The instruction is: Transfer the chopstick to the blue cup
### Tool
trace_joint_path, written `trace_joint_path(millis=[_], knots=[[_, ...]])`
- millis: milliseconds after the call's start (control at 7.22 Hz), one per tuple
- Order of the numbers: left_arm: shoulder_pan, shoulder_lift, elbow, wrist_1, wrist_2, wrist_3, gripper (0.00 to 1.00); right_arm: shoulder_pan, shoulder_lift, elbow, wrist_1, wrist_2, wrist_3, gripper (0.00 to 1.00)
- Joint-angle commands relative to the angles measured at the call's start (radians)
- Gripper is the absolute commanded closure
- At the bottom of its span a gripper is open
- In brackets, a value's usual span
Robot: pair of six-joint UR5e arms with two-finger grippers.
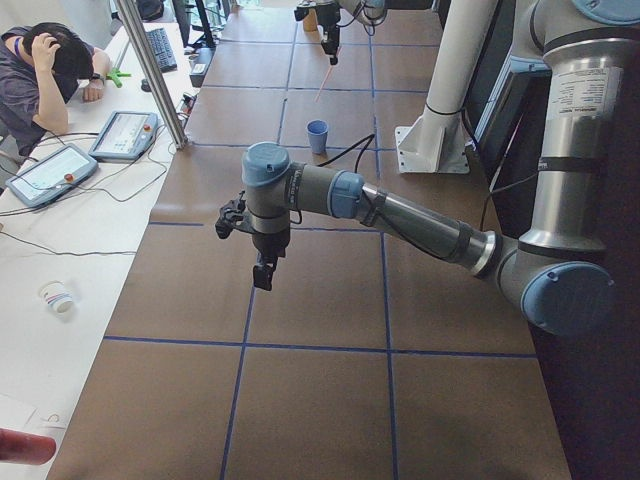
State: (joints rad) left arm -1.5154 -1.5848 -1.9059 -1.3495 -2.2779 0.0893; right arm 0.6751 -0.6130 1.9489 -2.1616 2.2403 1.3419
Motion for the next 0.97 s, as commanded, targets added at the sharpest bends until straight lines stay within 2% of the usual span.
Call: trace_joint_path(millis=[0,139,693,831], knots=[[-0.009,0.022,0.014,-0.003,-0.006,0.024,0.00,-0.063,0.036,-0.120,0.095,-0.027,0.019,1.00],[-0.014,0.022,0.013,-0.003,-0.021,0.024,0.00,-0.075,0.039,-0.166,0.123,-0.060,0.019,1.00],[-0.019,0.023,0.011,-0.005,-0.046,0.024,0.00,-0.086,0.010,-0.179,0.123,-0.061,0.019,0.99],[-0.019,0.026,0.011,-0.005,-0.046,0.024,0.00,-0.086,0.012,-0.180,0.132,-0.061,0.020,0.74]])
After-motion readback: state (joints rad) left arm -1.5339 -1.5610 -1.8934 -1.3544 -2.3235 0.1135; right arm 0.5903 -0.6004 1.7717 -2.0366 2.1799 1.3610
